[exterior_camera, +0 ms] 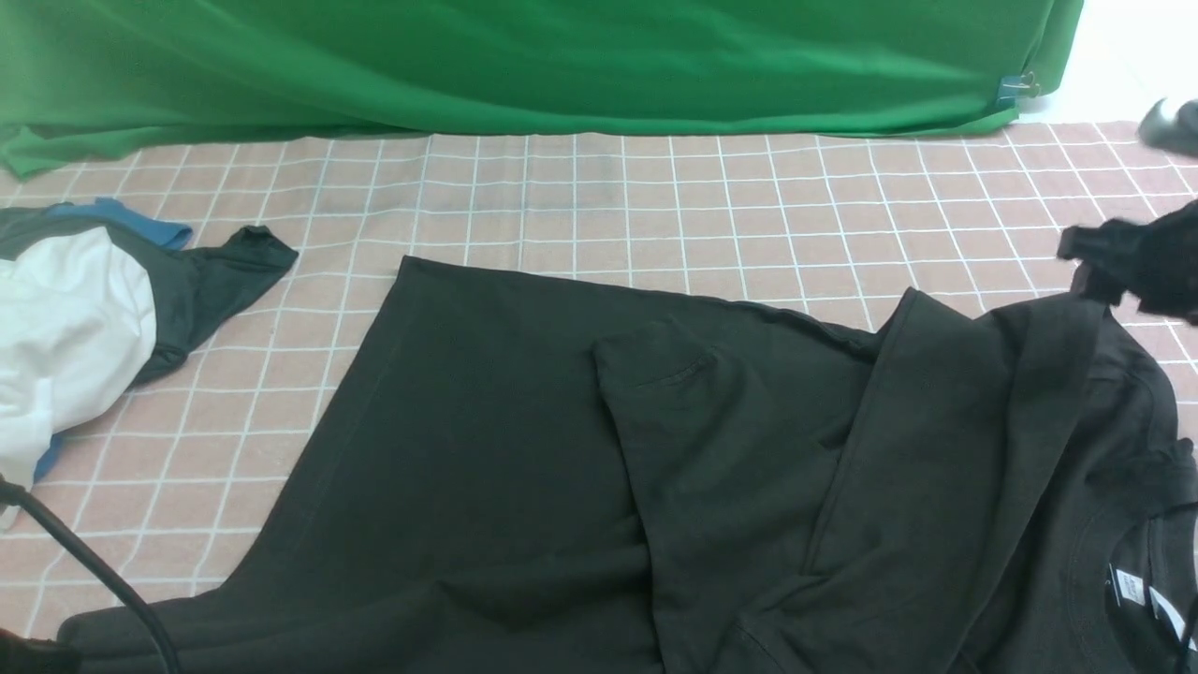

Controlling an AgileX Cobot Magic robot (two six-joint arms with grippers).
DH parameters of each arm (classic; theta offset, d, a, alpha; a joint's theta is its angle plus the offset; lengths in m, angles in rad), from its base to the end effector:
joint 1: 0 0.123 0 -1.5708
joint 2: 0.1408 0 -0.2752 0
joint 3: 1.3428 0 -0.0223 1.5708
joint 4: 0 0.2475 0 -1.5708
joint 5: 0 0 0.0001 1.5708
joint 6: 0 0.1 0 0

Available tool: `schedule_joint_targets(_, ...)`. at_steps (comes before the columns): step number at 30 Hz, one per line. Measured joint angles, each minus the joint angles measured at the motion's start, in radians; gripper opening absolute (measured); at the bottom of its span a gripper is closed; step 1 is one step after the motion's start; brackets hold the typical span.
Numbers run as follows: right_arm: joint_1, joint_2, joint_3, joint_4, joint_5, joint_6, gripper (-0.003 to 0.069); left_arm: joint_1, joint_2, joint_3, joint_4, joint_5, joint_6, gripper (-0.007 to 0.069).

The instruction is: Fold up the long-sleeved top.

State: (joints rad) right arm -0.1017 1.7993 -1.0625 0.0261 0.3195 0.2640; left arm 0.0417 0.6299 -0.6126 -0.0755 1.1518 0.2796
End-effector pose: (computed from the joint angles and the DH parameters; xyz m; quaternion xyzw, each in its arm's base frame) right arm 0.3646 -0.0364 0.1652 0.1841 0.9372 0.0316 0.2947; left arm 0.0950 -0.0029 0.2662 0.1086 0.9635 0.0020 0.2447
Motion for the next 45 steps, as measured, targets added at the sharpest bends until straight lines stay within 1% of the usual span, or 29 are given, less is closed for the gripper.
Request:
schedule_joint_targets(6, -0.003, 0.089, -0.042, 0.024, 0.012, -0.014, 0.045, 0.0, 0.0, 0.0, 0.0, 0.001, 0.0, 0.0035)
schedule_joint_targets(12, -0.003, 0.105, -0.05, 0.167, -0.025, -0.146, 0.0369, 0.0, 0.0, 0.0, 0.007, 0.005, 0.0, 0.0035)
schedule_joint_targets(18, -0.003, 0.105, -0.05, 0.205, -0.051, -0.2, 0.0343, 0.0, 0.0, 0.0, 0.007, -0.003, 0.0, 0.0035)
schedule_joint_targets(21, -0.003, 0.105, -0.05, 0.208, -0.081, -0.248, 0.0283, 0.0, 0.0, 0.0, 0.007, -0.007, 0.0, 0.0035)
schedule_joint_targets(24, -0.003, 0.105, -0.05, 0.21, -0.122, -0.288, 0.0172, 0.0, 0.0, 0.0, 0.007, -0.007, 0.0, 0.0035)
schedule_joint_targets(26, -0.003, 0.105, -0.05, 0.21, -0.13, -0.303, 0.013, 0.0, 0.0, 0.0, 0.007, -0.007, 0.0, 0.0035)
schedule_joint_targets(27, -0.003, 0.105, -0.05, 0.21, -0.141, -0.322, 0.0071, 0.0, 0.0, 0.0, 0.007, -0.007, 0.0, 0.0035)
schedule_joint_targets(29, -0.005, 0.105, -0.05, 0.21, -0.15, -0.356, 0.0048, 0.0, 0.0, 0.0, 0.007, -0.007, 0.0, 0.0035)
schedule_joint_targets(34, -0.032, 0.105, -0.05, 0.21, -0.153, -0.389, 0.0046, 0.0, 0.0, 0.0, 0.007, 0.006, 0.003, 0.0035)
schedule_joint_targets(35, -0.054, 0.105, -0.05, 0.21, -0.146, -0.389, 0.0046, 0.0, 0.0, 0.0, 0.007, 0.01, 0.003, 0.0035)
schedule_joint_targets(38, -0.104, 0.105, -0.05, 0.212, -0.128, -0.382, 0.0046, 0.0, 0.0, 0.0, 0.007, 0.017, 0.003, 0.0035)
schedule_joint_targets(42, -0.118, 0.105, -0.05, 0.212, -0.121, -0.349, 0.0048, 0.0, 0.0, 0.0, 0.007, 0.017, 0.003, 0.0035)
schedule_joint_targets(44, -0.116, 0.105, -0.05, 0.212, -0.115, -0.335, 0.0071, 0.0, 0.0, 0.0, 0.007, 0.017, 0.003, 0.0035)
schedule_joint_targets(45, -0.113, 0.105, -0.05, 0.212, -0.1, -0.334, 0.0119, 0.0, 0.0, 0.0, 0.007, 0.016, 0.003, 0.0035)
